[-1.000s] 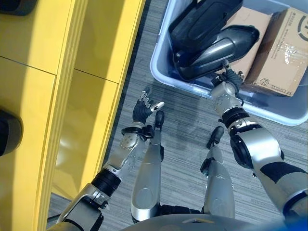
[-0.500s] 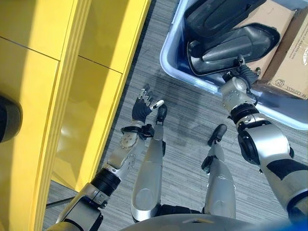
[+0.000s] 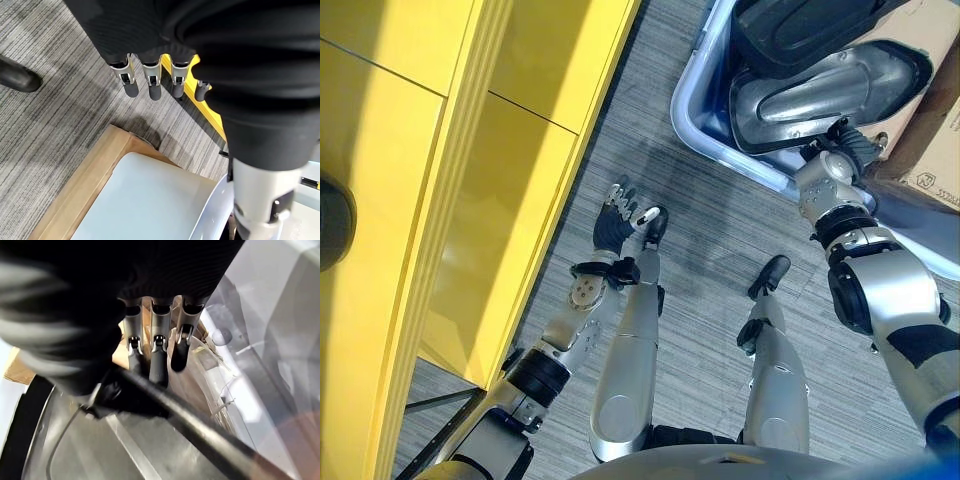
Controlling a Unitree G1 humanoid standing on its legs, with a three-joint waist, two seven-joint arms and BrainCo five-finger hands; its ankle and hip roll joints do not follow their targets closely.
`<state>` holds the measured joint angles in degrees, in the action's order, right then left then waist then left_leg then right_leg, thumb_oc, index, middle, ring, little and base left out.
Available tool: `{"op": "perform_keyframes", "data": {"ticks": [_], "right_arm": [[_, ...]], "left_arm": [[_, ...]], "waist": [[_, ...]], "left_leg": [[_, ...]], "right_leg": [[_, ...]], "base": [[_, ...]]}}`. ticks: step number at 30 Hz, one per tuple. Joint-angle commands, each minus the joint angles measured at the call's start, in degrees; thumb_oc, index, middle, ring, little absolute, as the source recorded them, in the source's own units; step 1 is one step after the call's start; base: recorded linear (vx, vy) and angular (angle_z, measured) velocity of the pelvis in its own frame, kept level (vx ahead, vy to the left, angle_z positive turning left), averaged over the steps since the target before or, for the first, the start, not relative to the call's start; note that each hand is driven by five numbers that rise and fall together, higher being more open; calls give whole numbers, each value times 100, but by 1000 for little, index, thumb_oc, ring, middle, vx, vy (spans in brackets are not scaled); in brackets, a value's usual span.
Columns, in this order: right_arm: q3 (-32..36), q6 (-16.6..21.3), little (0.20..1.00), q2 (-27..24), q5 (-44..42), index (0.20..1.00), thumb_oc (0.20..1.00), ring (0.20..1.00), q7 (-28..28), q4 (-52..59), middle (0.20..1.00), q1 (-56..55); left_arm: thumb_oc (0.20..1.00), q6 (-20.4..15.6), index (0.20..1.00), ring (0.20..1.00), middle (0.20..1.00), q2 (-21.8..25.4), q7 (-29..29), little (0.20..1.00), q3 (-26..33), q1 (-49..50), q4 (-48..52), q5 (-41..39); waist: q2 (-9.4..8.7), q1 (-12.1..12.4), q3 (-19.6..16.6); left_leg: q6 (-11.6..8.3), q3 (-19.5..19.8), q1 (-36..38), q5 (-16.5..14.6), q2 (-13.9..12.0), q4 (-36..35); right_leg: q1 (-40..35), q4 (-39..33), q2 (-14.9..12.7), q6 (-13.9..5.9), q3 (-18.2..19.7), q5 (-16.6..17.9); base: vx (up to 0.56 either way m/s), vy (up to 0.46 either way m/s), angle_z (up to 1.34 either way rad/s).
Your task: Move parts from the plastic box to the shelf.
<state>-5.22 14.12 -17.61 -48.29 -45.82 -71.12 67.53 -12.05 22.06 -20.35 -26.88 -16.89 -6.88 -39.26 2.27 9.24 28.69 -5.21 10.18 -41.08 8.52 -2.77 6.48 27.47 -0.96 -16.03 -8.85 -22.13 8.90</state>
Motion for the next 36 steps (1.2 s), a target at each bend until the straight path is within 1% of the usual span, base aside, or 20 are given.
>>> {"op": "perform_keyframes", "data": {"ticks": [1,8,12,13,21,27,30,36], "right_arm": [[-555,-203,200,344,368,200,200,200,644,421,200,410],[-580,-47,200,549,222,200,200,200,663,903,200,427],[-572,-50,200,504,234,200,200,200,659,1017,200,433],[-557,8,200,430,180,200,200,200,693,1153,200,454],[-562,193,200,320,72,200,200,200,779,1669,200,392],[-580,403,200,307,-137,200,200,200,871,2319,200,371],[-574,447,200,296,-177,200,200,200,893,2430,200,380],[-507,586,200,273,-321,200,200,200,888,2886,200,257]], "left_arm": [[1000,-288,1000,1000,1000,333,-12,1000,54,14,640,93],[1000,-269,1000,1000,1000,408,-8,1000,102,53,640,50],[1000,-267,1000,1000,1000,422,24,1000,94,65,615,23],[1000,-257,1000,1000,1000,468,79,1000,87,68,557,-6],[1000,-221,1000,1000,1000,524,156,1000,146,117,474,-47],[1000,-122,1000,1000,1000,580,254,1000,187,191,437,-85],[1000,-110,1000,1000,1000,602,272,1000,191,205,426,-83],[1000,-36,1000,1000,1000,623,335,1000,231,300,412,-106]], "waist": [[-163,416,110],[-217,312,110],[-235,286,110],[-236,269,110],[-281,209,110],[-351,122,110],[-369,100,108],[-410,0,-18]], "left_leg": [[444,-417,295,-621,95,252],[428,-502,484,-629,35,258],[423,-539,568,-638,19,253],[421,-570,697,-634,-5,230],[406,-645,986,-618,-64,171],[390,-717,1301,-580,-114,69],[383,-740,1376,-562,-129,37],[356,-767,1559,-514,-165,-76]], "right_leg": [[-751,317,-260,-185,452,-72],[-777,392,-265,-152,565,-87],[-802,422,-262,-151,606,-81],[-864,428,-264,-149,649,-59],[-1033,405,-256,-150,736,-10],[-1211,371,-247,-144,808,25],[-1245,365,-241,-142,829,31],[-1332,338,-227,-124,891,10]], "base": [[0,0,0],[-22,24,-4],[-33,-1,-6],[-38,-11,-5],[-17,-10,-5],[-13,-10,-2],[-23,-24,-6],[-10,-30,-4]]}}
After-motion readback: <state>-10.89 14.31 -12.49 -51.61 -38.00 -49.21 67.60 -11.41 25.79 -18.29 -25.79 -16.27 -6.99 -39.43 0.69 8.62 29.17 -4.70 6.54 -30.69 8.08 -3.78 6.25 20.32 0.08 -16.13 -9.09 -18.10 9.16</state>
